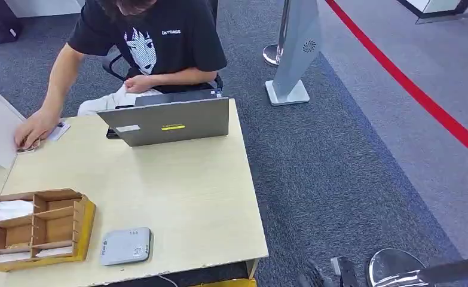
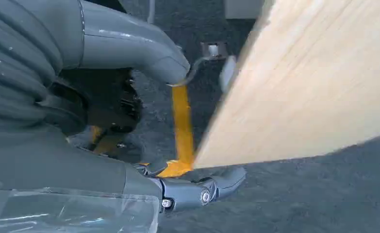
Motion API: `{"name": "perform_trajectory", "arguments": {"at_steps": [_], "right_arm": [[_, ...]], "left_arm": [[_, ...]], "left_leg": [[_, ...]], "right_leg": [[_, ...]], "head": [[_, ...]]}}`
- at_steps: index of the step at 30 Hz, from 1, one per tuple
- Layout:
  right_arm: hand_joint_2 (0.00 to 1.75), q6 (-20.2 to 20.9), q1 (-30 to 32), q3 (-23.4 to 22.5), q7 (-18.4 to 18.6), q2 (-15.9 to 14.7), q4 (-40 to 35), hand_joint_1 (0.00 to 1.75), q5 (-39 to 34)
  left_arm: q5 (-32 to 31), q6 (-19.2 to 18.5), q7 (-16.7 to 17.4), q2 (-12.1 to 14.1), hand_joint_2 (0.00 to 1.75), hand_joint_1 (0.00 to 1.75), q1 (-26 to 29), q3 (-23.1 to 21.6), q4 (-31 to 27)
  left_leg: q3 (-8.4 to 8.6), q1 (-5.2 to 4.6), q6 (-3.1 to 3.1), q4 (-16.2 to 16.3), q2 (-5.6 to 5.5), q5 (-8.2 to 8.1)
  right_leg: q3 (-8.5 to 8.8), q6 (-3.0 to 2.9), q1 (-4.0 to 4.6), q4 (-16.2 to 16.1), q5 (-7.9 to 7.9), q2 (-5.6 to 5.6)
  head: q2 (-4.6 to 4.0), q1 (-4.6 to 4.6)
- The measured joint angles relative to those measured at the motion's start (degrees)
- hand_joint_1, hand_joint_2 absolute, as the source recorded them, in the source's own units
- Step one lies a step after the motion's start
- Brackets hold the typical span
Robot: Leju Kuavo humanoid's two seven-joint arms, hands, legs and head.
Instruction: Pass the card to the sensor for recognition and then transmit it.
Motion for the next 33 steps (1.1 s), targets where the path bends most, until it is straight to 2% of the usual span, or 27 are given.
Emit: {"name": "perform_trajectory", "arguments": {"at_steps": [1,3,5,6,10,11,14,16,17,18,19,22,23,24,26,27,28,31,32,33], "right_arm": [[0.0,-0.29,-0.01,0.11,1.55,0.0,0.09,0.0,-0.73],[0.0,0.08,-0.08,0.52,4.89,-0.11,0.43,0.0,-2.45],[0.0,0.87,-0.43,1.82,7.03,-1.16,1.62,0.0,-4.93],[0.0,0.92,-0.66,2.74,7.38,-1.97,2.43,0.0,-6.59],[0.0,1.83,-2.33,9.45,8.14,-7.75,7.9,0.0,-19.09],[0.0,1.79,-2.69,11.38,7.95,-9.19,9.19,0.0,-21.46],[0.0,2.0,-3.2,15.38,7.73,-12.23,11.73,0.0,-24.43],[0.0,3.9,-3.85,19.04,7.34,-15.05,13.89,0.0,-28.6],[0.0,5.15,-4.83,22.23,6.92,-16.93,15.61,0.0,-30.57],[0.0,6.57,-6.39,26.05,6.7,-18.89,17.62,0.0,-31.72],[0.0,8.05,-8.33,29.57,6.54,-20.51,19.51,0.0,-32.14],[0.0,11.85,-14.76,40.95,7.23,-24.22,25.8,0.0,-31.98],[0.0,12.41,-16.93,44.78,7.59,-25.06,27.75,0.0,-30.87],[0.0,11.69,-18.94,48.25,7.81,-25.93,29.42,0.0,-29.42],[0.0,9.35,-20.95,52.51,8.45,-26.45,31.28,0.0,-27.41],[0.0,8.33,-21.82,54.22,8.82,-26.82,31.71,0.0,-26.13],[0.0,7.64,-22.81,55.18,9.02,-27.1,31.93,0.0,-25.02],[0.0,3.91,-24.06,56.94,9.56,-27.8,32.37,0.0,-21.93],[1.75,2.77,-23.79,57.18,9.21,-28.04,31.84,0.0,-21.77],[1.75,2.01,-23.26,57.29,8.51,-28.2,31.1,0.0,-22.04]], "left_arm": [[0.55,-0.04,-0.31,0.02,0.0,0.0,-0.35,0.57,0.4],[3.89,-1.57,-0.77,0.09,0.0,0.0,-1.53,2.42,1.64],[5.49,-2.8,-3.07,0.17,0.0,0.0,-3.53,5.5,3.04],[4.79,-3.56,-5.1,0.2,0.0,0.0,-4.73,7.24,3.52],[0.71,-10.11,-19.26,0.72,0.0,0.0,-11.85,18.06,5.92],[-0.34,-11.03,-21.09,0.98,0.0,0.0,-13.34,20.38,6.4],[-1.76,-12.45,-23.61,1.42,0.0,0.0,-16.27,25.11,7.3],[-3.12,-16.44,-29.39,1.57,0.0,0.0,-17.66,25.99,7.37],[-3.78,-19.37,-30.89,1.79,0.0,0.0,-18.49,25.58,7.3],[-3.98,-21.58,-29.96,2.2,0.0,0.0,-19.44,24.14,7.26],[-3.36,-22.69,-27.66,3.0,0.0,0.0,-20.07,21.91,7.28],[4.41,-22.95,-16.9,6.72,0.0,0.0,-21.5,10.32,9.71],[9.99,-21.8,-13.05,8.29,0.0,0.0,-22.12,5.65,11.88],[15.89,-19.99,-10.99,9.84,0.0,0.0,-22.32,1.41,13.85],[22.97,-17.17,-10.32,11.93,0.0,0.0,-21.18,-5.44,16.15],[26.95,-15.74,-10.06,12.74,0.0,0.0,-20.54,-8.57,16.83],[30.03,-14.95,-9.99,13.48,1.75,0.0,-20.13,-10.93,17.42],[39.66,-11.44,-10.01,15.74,1.75,0.0,-19.23,-17.93,18.52],[42.45,-8.62,-9.88,16.61,1.75,0.0,-18.88,-20.95,18.56],[43.76,-6.46,-9.88,17.2,1.75,0.0,-18.54,-22.95,18.54]], "left_leg": [[0.0,0.0,0.0,0.0,-0.01,0.0],[-0.02,0.0,0.0,0.0,-0.03,0.0],[-0.02,0.0,0.0,0.0,-0.02,0.0],[-0.02,0.0,0.03,0.0,-0.02,0.02],[-0.03,0.0,0.06,0.0,-0.11,0.12],[-0.01,0.0,0.06,0.0,-0.1,0.12],[0.02,0.0,0.06,0.01,-0.07,0.14],[-0.02,-0.01,0.06,0.02,-0.09,0.22],[-0.05,-0.01,0.09,0.02,-0.11,0.25],[-0.06,-0.01,0.08,0.02,-0.11,0.26],[-0.05,-0.01,0.03,0.02,-0.08,0.29],[-0.05,-0.01,0.04,0.03,0.0,0.39],[-0.05,-0.01,0.02,0.04,-0.01,0.42],[-0.04,-0.01,0.02,0.04,0.0,0.48],[-0.12,0.01,0.03,0.04,-0.02,0.57],[-0.21,0.04,-0.01,0.04,-0.07,0.62],[-0.22,0.05,-0.01,0.04,-0.01,0.63],[-0.15,0.08,-0.03,0.04,0.16,0.58],[-0.12,0.07,-0.04,0.03,0.19,0.57],[-0.1,0.07,-0.05,0.03,0.19,0.56]], "right_leg": [[0.0,0.0,0.0,0.0,0.0,-0.01],[0.01,0.0,0.0,0.0,0.0,-0.01],[0.01,0.0,0.0,0.0,0.0,-0.03],[0.01,0.0,0.0,0.0,0.0,-0.03],[0.06,0.04,0.0,0.0,0.05,-0.15],[0.06,0.01,0.0,0.0,0.08,-0.14],[0.05,-0.01,0.0,0.0,0.09,-0.12],[0.0,0.03,0.0,0.0,0.13,-0.13],[-0.02,0.07,0.0,0.0,0.16,-0.14],[-0.01,0.09,0.0,0.0,0.18,-0.14],[-0.01,0.11,0.0,0.0,0.22,-0.12],[-0.09,0.06,0.0,0.0,0.42,0.0],[-0.1,0.08,-0.01,0.0,0.47,0.0],[-0.11,0.07,-0.01,0.0,0.48,0.0],[-0.17,0.08,0.01,0.0,0.48,0.01],[-0.23,0.08,0.02,0.0,0.49,-0.03],[-0.28,0.09,0.04,0.0,0.51,0.02],[-0.26,0.05,0.03,-0.02,0.58,0.19],[-0.25,0.03,0.03,-0.03,0.61,0.21],[-0.22,0.02,0.02,-0.03,0.61,0.2]], "head": [[0.0,0.0],[0.0,0.0],[-0.02,-0.02],[0.0,0.0],[-0.02,0.02],[0.0,-0.02],[0.0,0.0],[0.0,-0.02],[0.0,0.0],[0.0,0.02],[0.0,0.0],[0.0,0.0],[0.0,-0.02],[-0.02,0.0],[0.0,-0.26],[0.0,-0.02],[0.0,0.11],[0.0,0.15],[0.0,0.07],[-0.02,0.04]]}}
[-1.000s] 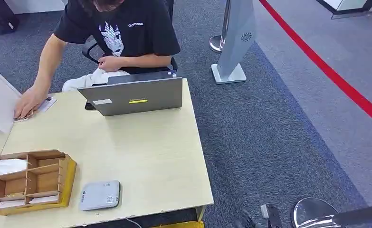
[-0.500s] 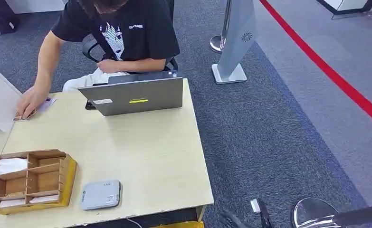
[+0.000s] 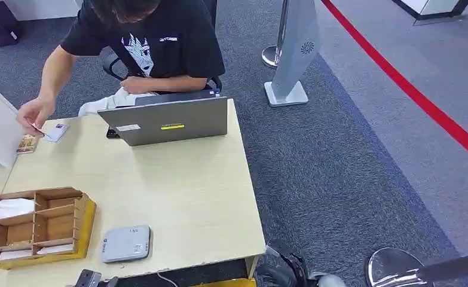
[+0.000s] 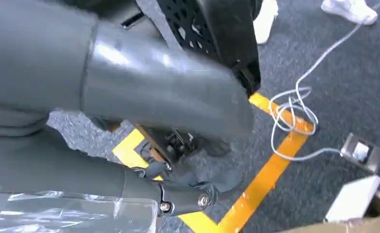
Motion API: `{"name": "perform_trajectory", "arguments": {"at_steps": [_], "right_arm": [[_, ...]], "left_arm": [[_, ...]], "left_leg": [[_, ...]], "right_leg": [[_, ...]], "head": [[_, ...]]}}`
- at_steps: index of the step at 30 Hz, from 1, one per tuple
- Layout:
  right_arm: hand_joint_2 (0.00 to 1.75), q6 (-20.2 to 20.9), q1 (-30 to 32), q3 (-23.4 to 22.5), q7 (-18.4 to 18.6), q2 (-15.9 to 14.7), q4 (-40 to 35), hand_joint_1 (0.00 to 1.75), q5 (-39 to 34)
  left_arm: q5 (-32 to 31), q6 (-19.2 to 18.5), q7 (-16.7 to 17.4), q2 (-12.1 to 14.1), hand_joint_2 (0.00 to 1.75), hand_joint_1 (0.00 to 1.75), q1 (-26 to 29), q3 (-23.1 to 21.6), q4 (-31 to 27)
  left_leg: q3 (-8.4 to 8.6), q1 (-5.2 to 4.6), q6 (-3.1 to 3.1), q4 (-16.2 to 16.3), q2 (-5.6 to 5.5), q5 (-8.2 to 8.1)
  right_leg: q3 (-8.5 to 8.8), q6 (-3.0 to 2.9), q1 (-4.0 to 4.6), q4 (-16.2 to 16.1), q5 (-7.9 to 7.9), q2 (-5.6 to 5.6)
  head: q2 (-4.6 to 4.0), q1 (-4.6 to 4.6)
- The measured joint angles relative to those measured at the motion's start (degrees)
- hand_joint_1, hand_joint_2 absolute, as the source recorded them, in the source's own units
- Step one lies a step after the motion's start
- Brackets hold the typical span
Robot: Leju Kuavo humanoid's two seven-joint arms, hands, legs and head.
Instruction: Pass the card to the sensor for recognition and then transmit it.
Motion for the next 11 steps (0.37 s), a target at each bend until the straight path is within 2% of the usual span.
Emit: {"name": "perform_trajectory", "arguments": {"at_steps": [5,11], "right_arm": [[1.75,-3.32,3.93,-1.29,-2.01,-0.31,-0.7,0.0,0.51],[1.75,-7.59,7.45,-5.34,-3.34,0.31,1.14,0.0,3.46]], "left_arm": [[1.48,4.72,0.2,1.94,1.75,0.0,2.12,-5.83,0.7],[1.35,9.55,0.17,2.95,1.75,0.0,2.5,-8.26,4.51]], "left_leg": [[-0.07,0.02,-0.05,-0.01,-0.07,0.06],[-0.21,-0.02,-0.01,-0.02,-0.17,0.03]], "right_leg": [[-0.04,-0.03,0.01,0.04,0.01,-0.05],[-0.16,0.04,0.01,0.04,-0.05,-0.11]], "head": [[0.02,-0.09],[0.02,-0.07]]}}
